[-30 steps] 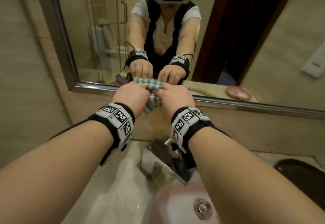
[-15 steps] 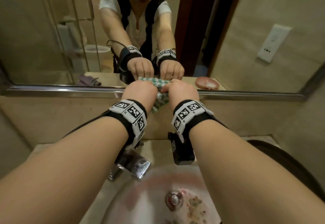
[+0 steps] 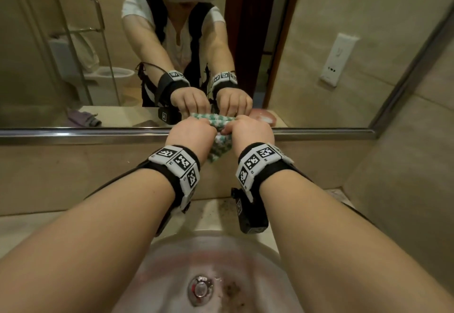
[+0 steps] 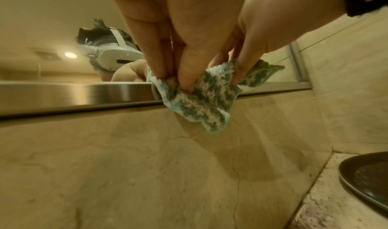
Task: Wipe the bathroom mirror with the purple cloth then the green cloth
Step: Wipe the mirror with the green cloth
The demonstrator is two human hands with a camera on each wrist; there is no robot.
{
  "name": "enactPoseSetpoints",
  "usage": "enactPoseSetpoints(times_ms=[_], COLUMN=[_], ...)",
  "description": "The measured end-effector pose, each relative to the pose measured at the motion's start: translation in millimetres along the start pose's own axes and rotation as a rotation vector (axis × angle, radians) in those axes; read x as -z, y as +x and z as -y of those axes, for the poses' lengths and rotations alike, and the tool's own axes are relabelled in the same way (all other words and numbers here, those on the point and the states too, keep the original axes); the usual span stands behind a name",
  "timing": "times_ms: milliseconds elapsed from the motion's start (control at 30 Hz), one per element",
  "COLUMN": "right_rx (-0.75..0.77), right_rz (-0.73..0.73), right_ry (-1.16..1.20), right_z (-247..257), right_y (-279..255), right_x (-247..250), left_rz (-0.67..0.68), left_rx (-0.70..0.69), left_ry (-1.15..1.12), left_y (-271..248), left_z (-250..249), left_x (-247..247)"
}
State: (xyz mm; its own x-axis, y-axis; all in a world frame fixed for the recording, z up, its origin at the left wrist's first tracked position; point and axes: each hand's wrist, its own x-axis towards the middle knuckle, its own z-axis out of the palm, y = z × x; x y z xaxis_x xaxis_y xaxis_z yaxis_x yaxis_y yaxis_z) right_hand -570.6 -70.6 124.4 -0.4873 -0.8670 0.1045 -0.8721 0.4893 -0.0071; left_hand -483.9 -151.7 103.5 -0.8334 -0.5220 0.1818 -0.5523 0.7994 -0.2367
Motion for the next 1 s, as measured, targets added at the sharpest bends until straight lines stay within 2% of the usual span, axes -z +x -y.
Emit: enactPoseSetpoints(times_ms=[367,600,833,1000], right_rx=[0.064,0.060,0.018,-0.026], right_rz=[-0.108,-0.099,0.052,-0.042], right_ry=[0.061,0.090,0.070,0.100], right_z=[-17.6,-18.4,-17.6,-9.2], right_y=[8.9,13.3,12.8,11.7], right_x=[-11.8,-17.1,-13.6,-17.2], left_rz=[-0.017,-0.045,-0.073,-0.085], left_rx=[0.103,0.085,0.064,0.040], left_ry=[-0.035,-0.074,-0.105,-0.112], left_y=[3.8,3.2,1.0,2.0], left_z=[-11.3,-9.5,-6.0,-4.1], left_x=[1.3,-0.4,-3.3,-7.0])
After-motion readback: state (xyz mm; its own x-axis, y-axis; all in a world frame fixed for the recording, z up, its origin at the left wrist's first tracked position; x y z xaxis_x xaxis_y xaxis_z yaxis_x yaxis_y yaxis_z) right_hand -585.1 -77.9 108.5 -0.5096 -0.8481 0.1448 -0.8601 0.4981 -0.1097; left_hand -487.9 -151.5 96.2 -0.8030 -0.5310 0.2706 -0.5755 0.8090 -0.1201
